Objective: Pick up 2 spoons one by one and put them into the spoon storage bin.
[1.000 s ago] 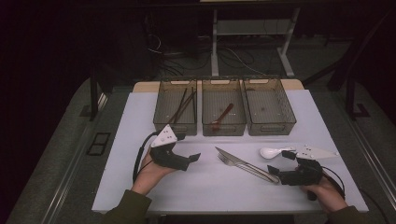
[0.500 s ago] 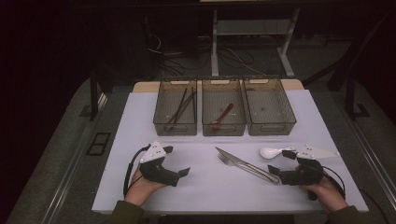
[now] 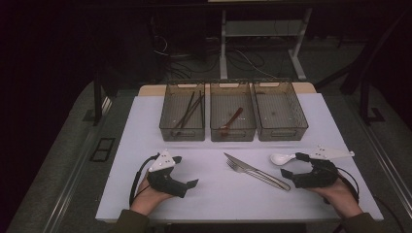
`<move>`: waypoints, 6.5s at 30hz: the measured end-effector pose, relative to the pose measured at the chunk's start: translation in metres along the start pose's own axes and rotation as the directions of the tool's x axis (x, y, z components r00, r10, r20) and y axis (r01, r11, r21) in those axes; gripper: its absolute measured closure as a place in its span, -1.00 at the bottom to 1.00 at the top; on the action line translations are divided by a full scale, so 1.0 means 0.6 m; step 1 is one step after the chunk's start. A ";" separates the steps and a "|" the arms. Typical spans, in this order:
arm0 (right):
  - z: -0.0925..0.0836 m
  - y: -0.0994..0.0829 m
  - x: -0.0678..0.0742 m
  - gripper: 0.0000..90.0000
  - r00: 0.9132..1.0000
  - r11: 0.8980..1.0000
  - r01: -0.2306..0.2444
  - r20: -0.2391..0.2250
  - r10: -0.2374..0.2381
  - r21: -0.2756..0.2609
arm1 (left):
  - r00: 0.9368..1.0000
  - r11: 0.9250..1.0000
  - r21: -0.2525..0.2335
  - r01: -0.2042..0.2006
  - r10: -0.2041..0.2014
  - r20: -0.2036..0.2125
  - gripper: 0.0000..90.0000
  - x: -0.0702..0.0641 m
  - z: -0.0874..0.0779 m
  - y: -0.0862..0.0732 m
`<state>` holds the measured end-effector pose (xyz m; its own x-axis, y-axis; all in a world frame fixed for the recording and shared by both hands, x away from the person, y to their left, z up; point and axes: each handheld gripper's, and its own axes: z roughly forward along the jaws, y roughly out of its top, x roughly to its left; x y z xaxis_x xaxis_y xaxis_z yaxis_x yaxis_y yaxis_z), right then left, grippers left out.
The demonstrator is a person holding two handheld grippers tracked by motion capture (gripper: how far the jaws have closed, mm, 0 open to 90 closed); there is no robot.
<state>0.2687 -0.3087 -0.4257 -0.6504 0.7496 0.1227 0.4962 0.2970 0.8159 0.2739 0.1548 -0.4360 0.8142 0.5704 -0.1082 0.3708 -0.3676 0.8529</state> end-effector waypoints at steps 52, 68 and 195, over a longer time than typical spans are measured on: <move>0.088 0.063 -0.096 0.05 0.987 0.970 0.081 -0.157 -0.045 0.228 | 1.000 1.000 0.012 0.014 -0.015 0.023 -1.00 0.003 0.011 -0.001; 0.097 0.048 -0.098 0.00 0.980 0.949 0.131 -0.185 -0.079 0.288 | 1.000 1.000 0.014 0.010 -0.010 0.027 -1.00 0.001 0.011 0.000; 0.223 0.322 0.008 0.77 0.969 0.964 0.206 -0.172 -0.177 0.167 | 0.998 1.000 0.014 -0.024 0.023 0.059 -1.00 -0.008 0.015 -0.001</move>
<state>0.4384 -0.1684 -0.3434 -0.8170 0.5722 0.0715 0.4406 0.5393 0.7177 0.2736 0.1455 -0.4407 0.8476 0.5171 -0.1187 0.3574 -0.3912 0.8481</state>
